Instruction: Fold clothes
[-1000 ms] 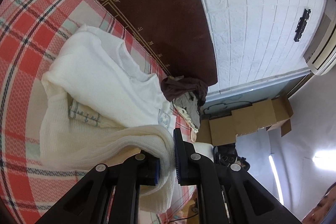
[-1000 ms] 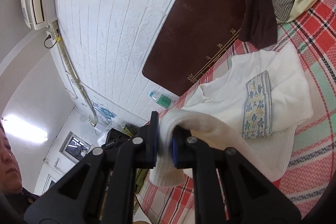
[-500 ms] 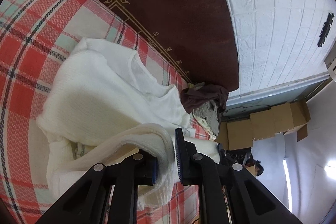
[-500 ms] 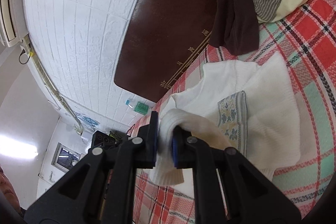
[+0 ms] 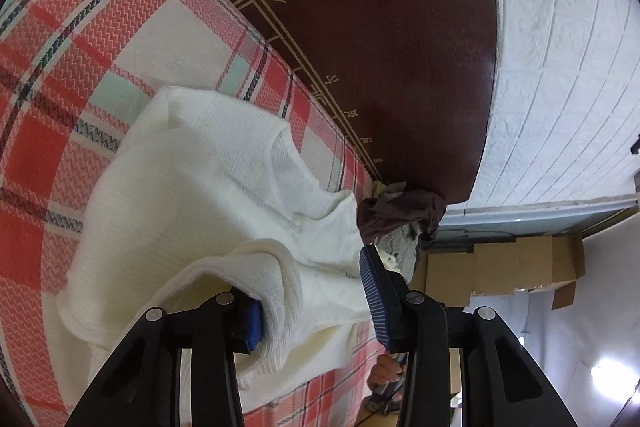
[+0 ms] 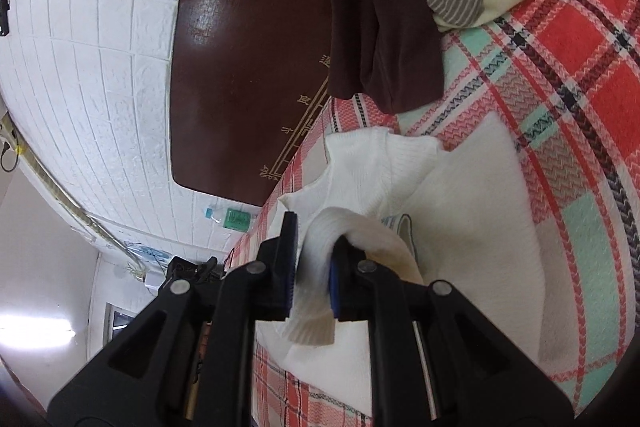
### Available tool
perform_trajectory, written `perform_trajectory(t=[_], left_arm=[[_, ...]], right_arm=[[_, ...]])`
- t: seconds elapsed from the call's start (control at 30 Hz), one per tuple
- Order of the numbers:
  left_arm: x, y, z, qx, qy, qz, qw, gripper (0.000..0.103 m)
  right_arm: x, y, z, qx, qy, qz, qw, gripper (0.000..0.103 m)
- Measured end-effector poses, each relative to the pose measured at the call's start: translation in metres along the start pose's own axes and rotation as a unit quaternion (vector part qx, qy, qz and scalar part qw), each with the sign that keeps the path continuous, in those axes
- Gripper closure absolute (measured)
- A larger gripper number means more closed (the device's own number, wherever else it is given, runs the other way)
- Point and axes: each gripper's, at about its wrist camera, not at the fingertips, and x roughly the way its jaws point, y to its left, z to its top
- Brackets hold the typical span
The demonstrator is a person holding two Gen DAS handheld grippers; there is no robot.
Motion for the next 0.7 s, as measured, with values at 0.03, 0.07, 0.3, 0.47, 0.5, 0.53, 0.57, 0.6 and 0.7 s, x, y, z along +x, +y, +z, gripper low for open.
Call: perform_trajectory(t=[0.03, 0.07, 0.3, 0.47, 0.5, 0.53, 0.57, 0.6, 0.7], left_arm=[[0.000, 0.002, 0.003, -0.009, -0.001, -0.004, 1.0000, 0.061], [0.000, 0.004, 0.005, -0.016, -0.003, -0.007, 0.9998, 0.060], [0.004, 0.014, 0.017, -0.046, -0.002, -0.017, 0.9988, 0.052], [0.004, 0.011, 0.021, -0.039, -0.006, -0.022, 0.9990, 0.045], [0.004, 0.011, 0.022, -0.037, -0.007, -0.023, 0.9990, 0.044], [0.003, 0.010, 0.023, -0.036, -0.008, -0.024, 0.9990, 0.041], [0.003, 0.009, 0.023, -0.034, -0.009, -0.025, 0.9991, 0.041], [0.003, 0.009, 0.024, -0.032, -0.010, -0.026, 0.9991, 0.038], [0.003, 0.007, 0.026, -0.027, -0.013, -0.030, 0.9991, 0.038]], right_arm=[[-0.001, -0.001, 0.002, 0.002, -0.002, -0.003, 1.000, 0.088], [-0.001, -0.002, 0.004, 0.003, -0.003, -0.006, 1.000, 0.088], [-0.004, 0.000, 0.013, -0.006, -0.006, -0.030, 1.000, 0.084], [-0.011, 0.012, 0.018, -0.041, -0.034, -0.047, 0.997, 0.030], [-0.013, 0.015, 0.019, -0.053, -0.040, -0.053, 0.996, 0.030], [-0.013, 0.018, 0.020, -0.062, -0.040, -0.053, 0.996, 0.030], [-0.013, 0.020, 0.021, -0.066, -0.040, -0.052, 0.996, 0.030], [-0.013, 0.023, 0.020, -0.074, -0.037, -0.053, 0.995, 0.030], [-0.006, 0.035, 0.013, -0.118, -0.020, -0.058, 0.991, 0.030]])
